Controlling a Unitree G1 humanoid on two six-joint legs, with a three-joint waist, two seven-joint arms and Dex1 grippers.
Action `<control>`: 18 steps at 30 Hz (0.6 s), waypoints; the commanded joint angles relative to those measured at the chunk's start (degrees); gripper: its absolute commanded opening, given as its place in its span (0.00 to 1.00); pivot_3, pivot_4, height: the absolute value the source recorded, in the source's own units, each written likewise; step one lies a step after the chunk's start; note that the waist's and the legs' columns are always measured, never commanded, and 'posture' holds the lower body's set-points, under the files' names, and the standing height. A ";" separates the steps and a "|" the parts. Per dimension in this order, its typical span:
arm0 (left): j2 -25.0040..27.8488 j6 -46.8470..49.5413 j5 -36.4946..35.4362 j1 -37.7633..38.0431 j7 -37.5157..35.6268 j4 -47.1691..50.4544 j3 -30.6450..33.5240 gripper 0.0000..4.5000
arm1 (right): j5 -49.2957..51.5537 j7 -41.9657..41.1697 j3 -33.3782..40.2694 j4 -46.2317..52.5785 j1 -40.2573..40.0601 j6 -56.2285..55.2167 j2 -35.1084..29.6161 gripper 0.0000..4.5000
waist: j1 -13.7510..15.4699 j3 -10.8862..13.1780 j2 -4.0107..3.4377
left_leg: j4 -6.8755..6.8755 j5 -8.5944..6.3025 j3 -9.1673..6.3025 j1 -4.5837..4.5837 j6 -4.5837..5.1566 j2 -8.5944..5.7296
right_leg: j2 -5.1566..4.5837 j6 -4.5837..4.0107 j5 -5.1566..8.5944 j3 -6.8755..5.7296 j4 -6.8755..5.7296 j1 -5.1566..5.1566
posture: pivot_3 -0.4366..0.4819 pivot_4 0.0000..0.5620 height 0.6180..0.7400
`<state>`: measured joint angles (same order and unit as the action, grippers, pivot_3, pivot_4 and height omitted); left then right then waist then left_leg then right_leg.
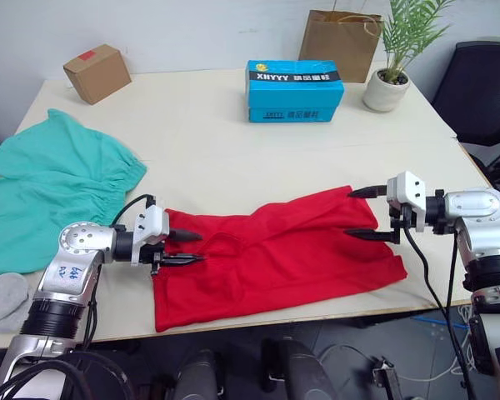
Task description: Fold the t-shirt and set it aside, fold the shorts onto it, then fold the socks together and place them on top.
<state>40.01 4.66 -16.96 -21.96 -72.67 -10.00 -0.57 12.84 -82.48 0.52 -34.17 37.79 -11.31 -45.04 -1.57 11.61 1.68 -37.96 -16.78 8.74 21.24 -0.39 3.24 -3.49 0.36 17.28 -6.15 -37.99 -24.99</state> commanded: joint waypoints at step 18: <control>1.90 -12.31 -6.76 10.46 -6.95 1.88 8.32 0.01 | 4.63 5.97 7.19 14.97 -15.56 6.34 -3.19 1.00 | -0.12 0.00 -0.01 | 0.04 -0.14 -0.01 -0.03 -0.02 0.03 | 0.02 -0.02 -0.01 -0.03 0.03 0.01 | 0.48 0.27 1.00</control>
<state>41.00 -6.98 -22.29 -12.36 -79.38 -10.43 6.01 16.06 -76.95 5.57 -20.98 22.42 -5.12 -46.83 -1.70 11.60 1.67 -37.90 -16.92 8.73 21.20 -0.41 3.28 -3.47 0.34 17.28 -6.19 -37.96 -24.98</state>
